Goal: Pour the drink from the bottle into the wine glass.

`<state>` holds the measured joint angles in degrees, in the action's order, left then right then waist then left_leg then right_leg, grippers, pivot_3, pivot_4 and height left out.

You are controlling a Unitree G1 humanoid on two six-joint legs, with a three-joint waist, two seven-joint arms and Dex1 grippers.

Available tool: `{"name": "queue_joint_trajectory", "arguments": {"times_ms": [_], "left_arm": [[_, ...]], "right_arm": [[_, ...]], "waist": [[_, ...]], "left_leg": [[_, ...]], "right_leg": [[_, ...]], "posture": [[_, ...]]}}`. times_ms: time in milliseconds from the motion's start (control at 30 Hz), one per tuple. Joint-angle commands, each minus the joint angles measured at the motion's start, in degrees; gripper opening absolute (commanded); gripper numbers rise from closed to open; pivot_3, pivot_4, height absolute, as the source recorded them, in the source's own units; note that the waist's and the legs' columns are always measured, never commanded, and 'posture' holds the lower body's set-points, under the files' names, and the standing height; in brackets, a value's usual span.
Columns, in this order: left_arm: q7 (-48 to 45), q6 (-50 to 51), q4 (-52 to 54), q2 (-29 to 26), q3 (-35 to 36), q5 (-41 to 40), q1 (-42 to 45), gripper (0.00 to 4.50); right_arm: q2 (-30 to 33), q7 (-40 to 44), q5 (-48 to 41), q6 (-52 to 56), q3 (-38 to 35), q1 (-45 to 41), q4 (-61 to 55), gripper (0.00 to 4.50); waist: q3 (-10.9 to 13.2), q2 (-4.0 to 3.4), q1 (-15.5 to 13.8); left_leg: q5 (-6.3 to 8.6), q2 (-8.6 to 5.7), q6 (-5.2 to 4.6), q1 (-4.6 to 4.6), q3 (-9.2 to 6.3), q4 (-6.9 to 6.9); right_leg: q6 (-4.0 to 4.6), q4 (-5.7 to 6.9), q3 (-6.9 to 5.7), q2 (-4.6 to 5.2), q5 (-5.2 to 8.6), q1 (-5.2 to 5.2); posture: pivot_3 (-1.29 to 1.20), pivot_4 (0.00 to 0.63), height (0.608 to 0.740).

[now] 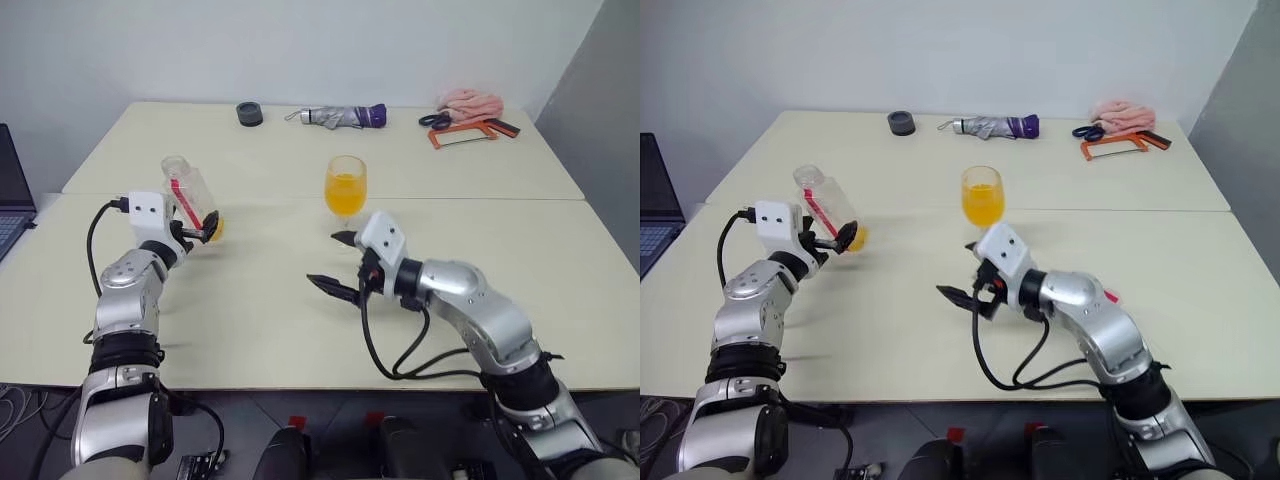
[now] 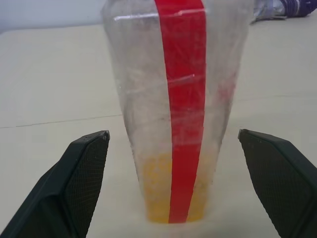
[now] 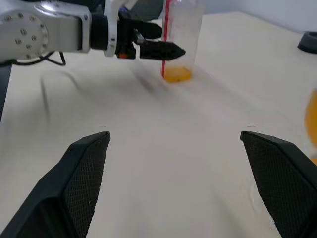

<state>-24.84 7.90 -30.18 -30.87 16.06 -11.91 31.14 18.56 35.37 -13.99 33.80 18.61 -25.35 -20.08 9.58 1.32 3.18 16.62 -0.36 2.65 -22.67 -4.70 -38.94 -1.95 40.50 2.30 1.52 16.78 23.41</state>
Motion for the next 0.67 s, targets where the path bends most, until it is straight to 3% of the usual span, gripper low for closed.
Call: {"name": "queue_joint_trajectory", "arguments": {"times_ms": [33,300,467,667], "left_arm": [[2.4,-1.1,5.6,-0.5,0.7,0.9,-2.7,4.47],[9.9,1.8,25.9,4.3,4.1,-0.8,-17.0,4.47],[10.2,3.1,38.0,7.8,3.7,-2.9,-26.2,4.47],[11.5,3.6,44.4,10.4,3.2,-3.0,-30.1,4.47]], "right_arm": [[-0.6,-2.5,3.9,-12.5,-0.9,5.6,0.5,4.5],[-8.8,-11.0,2.0,-28.3,-11.6,17.0,10.3,4.5],[-11.6,-14.5,2.5,-31.3,-15.7,17.0,14.0,4.5],[-11.0,-13.8,3.3,-33.7,-16.6,14.6,18.9,4.5]], "waist": [[0.0,0.0,0.0],[0.0,0.03,-0.3],[0.0,0.02,-0.6],[0.0,0.03,-1.2]], "left_leg": [[0.0,0.02,-0.01,0.0,0.0,0.0],[0.02,0.11,-0.02,0.1,0.07,0.05],[0.02,0.13,-0.03,0.15,0.1,0.08],[0.02,0.1,-0.03,0.28,0.16,0.09]], "right_leg": [[0.0,0.0,0.01,0.0,0.0,0.0],[0.0,-0.03,0.1,0.03,0.0,-0.08],[0.0,-0.05,0.1,0.2,0.0,-0.12],[0.0,-0.08,0.12,-0.02,0.0,-0.26]], "posture": [[0.0,0.15,0.74],[0.0,0.15,0.74],[0.0,0.15,0.74],[0.0,0.15,0.74]]}}
